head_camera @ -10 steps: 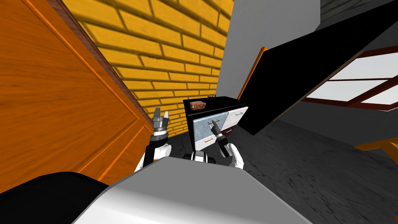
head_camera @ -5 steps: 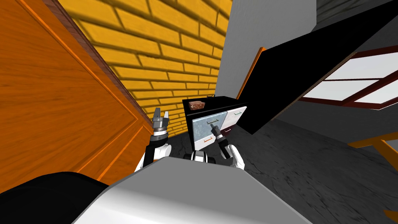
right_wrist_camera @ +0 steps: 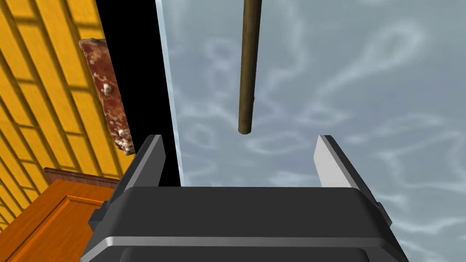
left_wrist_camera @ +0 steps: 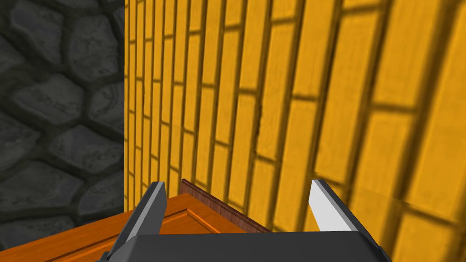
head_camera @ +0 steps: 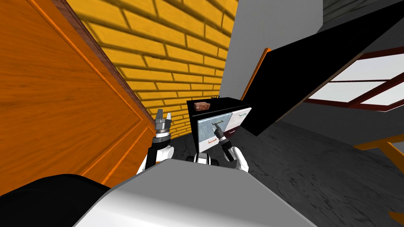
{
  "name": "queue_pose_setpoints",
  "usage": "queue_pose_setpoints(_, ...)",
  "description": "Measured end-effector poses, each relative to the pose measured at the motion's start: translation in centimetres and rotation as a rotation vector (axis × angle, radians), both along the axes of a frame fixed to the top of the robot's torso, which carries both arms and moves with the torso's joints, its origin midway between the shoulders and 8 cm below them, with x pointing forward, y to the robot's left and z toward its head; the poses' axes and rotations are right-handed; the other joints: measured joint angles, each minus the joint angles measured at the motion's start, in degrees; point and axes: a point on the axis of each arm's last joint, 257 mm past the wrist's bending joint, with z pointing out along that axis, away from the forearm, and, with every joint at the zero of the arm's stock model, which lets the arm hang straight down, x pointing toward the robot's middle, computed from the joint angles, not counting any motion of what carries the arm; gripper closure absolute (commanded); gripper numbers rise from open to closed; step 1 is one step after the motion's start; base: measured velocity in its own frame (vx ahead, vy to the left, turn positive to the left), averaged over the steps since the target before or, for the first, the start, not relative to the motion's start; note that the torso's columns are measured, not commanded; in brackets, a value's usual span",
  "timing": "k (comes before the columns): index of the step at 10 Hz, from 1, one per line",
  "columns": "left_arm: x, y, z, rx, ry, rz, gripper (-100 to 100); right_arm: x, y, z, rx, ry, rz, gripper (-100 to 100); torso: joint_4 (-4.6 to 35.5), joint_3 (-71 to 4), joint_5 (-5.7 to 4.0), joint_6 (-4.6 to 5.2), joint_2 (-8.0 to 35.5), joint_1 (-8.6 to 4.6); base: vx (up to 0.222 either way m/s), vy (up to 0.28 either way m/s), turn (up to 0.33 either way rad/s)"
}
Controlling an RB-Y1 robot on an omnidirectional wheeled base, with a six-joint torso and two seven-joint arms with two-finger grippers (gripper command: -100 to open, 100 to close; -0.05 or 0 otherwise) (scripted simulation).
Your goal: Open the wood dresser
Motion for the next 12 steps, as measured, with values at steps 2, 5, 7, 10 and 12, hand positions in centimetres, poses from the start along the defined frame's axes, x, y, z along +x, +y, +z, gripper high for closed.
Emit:
queue_pose_setpoints(2, 0.0, 0.0, 0.0, 0.0, 0.0, 0.0, 0, 0.4, -0.2, 0.4, -0.003, -0.002, -0.003, -100, -0.1, -0.1, -0.01, -0.01, -0.2, 0.01, 0.035, 0.049, 0.067)
queue_pose_setpoints(5, 0.0, 0.0, 0.0, 0.0, 0.0, 0.0, 0, 0.5, -0.4, 0.4, 0.002, 0.002, -0.007, 100, 0.0, 0.1, -0.05, 0.03, 0.2, -0.18, -0.007, -0.013, -0.033)
queue_pose_setpoints(7, 0.0, 0.0, 0.0, 0.0, 0.0, 0.0, 0, 0.5, -0.4, 0.7, -0.002, -0.003, -0.002, 100, 0.1, 0.2, -0.01, 0.0, 0.4, -0.02, -0.167, -0.044, -0.01)
queue_pose_setpoints(10, 0.0, 0.0, 0.0, 0.0, 0.0, 0.0, 0, 0.5, -0.7, 1.2, -0.003, -0.005, 0.003, 100, 0.0, -0.1, 0.0, 0.0, -0.1, 0.02, -0.132, -0.048, -0.006)
queue_pose_setpoints(12, 0.0, 0.0, 0.0, 0.0, 0.0, 0.0, 0, 0.4, -0.8, 0.9, -0.003, -0.001, 0.002, -100, -0.2, -0.4, 0.05, -0.01, -0.7, 0.23, 0.115, 0.016, 0.0)
